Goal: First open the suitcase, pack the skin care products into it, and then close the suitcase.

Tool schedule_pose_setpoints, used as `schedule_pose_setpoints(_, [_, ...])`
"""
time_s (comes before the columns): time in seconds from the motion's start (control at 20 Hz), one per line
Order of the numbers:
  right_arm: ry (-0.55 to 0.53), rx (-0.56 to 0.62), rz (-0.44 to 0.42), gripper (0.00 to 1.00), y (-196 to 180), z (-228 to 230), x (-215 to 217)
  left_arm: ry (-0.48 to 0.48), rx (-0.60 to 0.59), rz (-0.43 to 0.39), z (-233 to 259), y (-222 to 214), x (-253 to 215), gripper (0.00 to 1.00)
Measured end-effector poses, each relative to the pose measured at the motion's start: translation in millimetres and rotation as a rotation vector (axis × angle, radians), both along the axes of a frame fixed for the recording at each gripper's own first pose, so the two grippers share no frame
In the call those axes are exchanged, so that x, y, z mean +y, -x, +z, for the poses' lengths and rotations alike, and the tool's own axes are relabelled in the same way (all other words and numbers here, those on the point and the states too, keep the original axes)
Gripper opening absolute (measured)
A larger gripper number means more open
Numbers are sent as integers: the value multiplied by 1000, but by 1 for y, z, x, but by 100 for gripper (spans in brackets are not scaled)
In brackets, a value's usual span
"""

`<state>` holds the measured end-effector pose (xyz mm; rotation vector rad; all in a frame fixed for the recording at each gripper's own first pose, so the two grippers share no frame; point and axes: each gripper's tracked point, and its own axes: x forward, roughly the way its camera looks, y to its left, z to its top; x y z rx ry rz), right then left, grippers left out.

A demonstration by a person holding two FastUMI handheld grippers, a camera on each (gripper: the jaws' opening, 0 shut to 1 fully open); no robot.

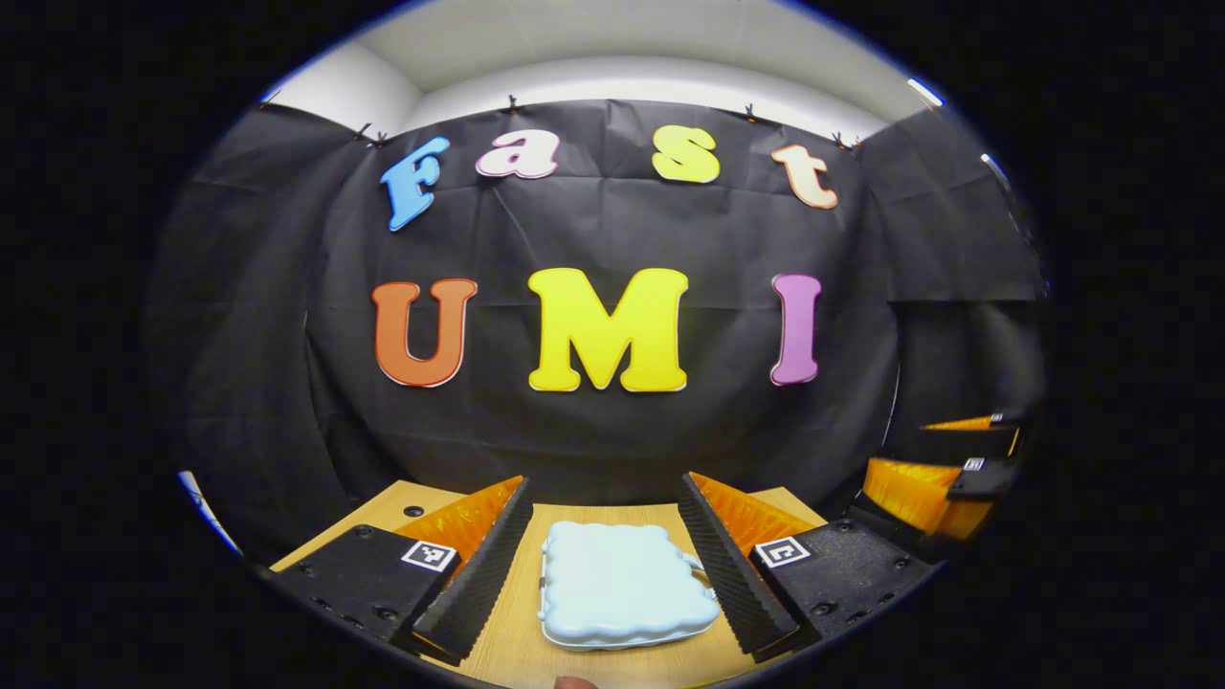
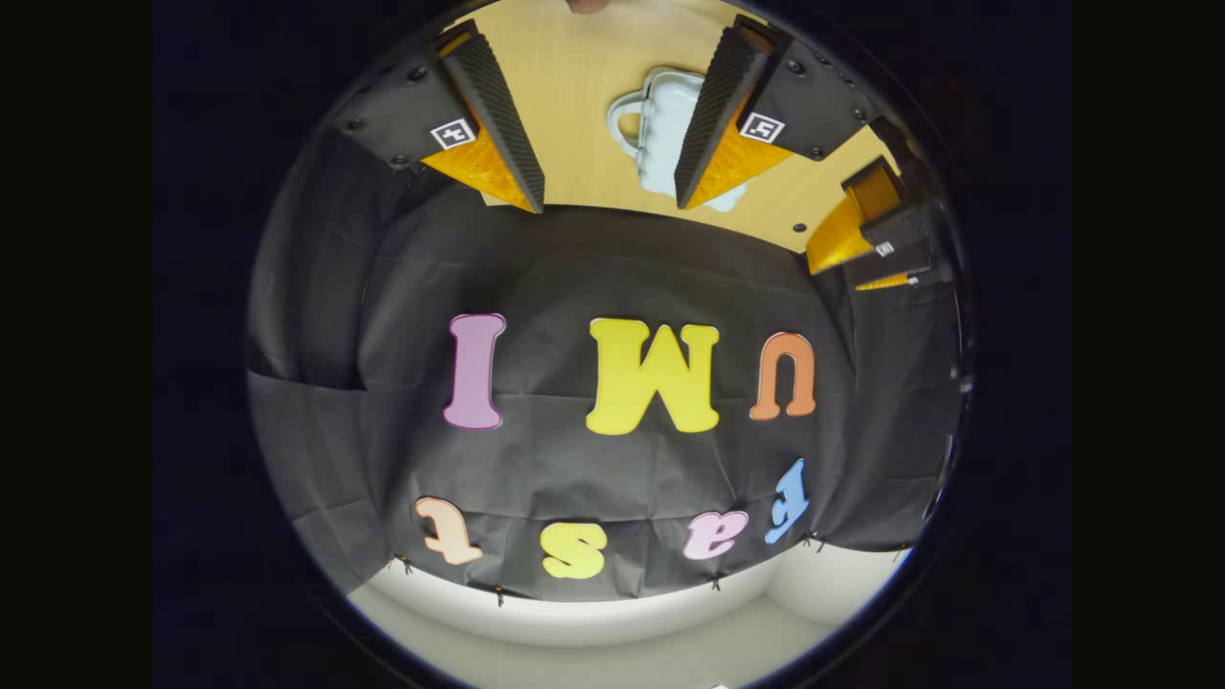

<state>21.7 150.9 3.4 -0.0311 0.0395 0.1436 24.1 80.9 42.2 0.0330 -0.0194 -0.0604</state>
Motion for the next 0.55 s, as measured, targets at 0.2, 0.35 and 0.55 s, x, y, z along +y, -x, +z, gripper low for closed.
schedule_pose_setpoints(0.2, [20, -20, 23, 80, 3, 5, 25, 4, -9, 44, 8, 0, 23, 97])
schedule_pose_setpoints(0.35, [25, -29, 21, 80, 3, 10, 30, 15, -14, 43, 12, -2, 25, 96])
schedule_pose_setpoints(0.55, [28, -28, 2, 80, -2, 11, 24, 8, -16, 27, 10, -8, 19, 96])
